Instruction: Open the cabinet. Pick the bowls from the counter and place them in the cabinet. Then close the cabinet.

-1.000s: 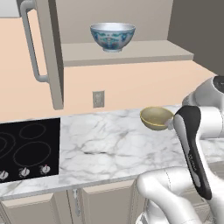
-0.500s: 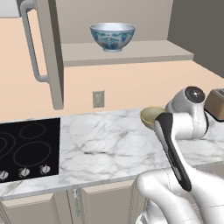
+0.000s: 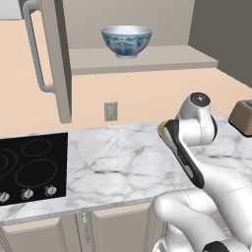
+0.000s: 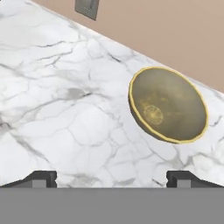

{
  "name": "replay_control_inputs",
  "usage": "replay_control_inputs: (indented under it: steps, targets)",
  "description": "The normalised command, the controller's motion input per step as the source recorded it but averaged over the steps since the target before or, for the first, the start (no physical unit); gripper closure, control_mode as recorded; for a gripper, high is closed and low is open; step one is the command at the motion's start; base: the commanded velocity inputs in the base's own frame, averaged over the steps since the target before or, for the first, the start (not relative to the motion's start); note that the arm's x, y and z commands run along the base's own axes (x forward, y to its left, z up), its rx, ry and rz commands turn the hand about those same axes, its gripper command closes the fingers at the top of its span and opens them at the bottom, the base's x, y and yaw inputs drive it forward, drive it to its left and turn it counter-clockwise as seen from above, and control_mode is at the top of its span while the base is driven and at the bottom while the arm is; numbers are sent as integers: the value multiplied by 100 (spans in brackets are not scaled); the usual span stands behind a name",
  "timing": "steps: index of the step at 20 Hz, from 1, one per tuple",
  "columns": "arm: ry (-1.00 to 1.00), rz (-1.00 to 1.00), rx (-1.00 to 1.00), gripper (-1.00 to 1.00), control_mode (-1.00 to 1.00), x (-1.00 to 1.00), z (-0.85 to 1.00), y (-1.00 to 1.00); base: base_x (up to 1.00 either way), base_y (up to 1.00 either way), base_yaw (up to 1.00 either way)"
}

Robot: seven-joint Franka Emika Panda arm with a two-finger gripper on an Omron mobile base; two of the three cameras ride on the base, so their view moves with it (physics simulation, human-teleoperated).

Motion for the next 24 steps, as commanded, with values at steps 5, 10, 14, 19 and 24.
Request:
replay_control_inputs:
  steps: [5, 10, 14, 19, 24]
  targets:
    - [1, 0, -1, -100, -100, 50, -42, -2, 0, 0, 0]
    - [0, 0, -6, -100, -100, 48, -43, -13, 0, 0, 0]
    - [0, 0, -8, -100, -100, 39, -37, -19, 0, 0, 0]
    - [0, 0, -7, -100, -100, 36, -30, -22, 0, 0, 0]
    - [0, 0, -1, -100, -100, 34, -19, -14, 0, 0, 0]
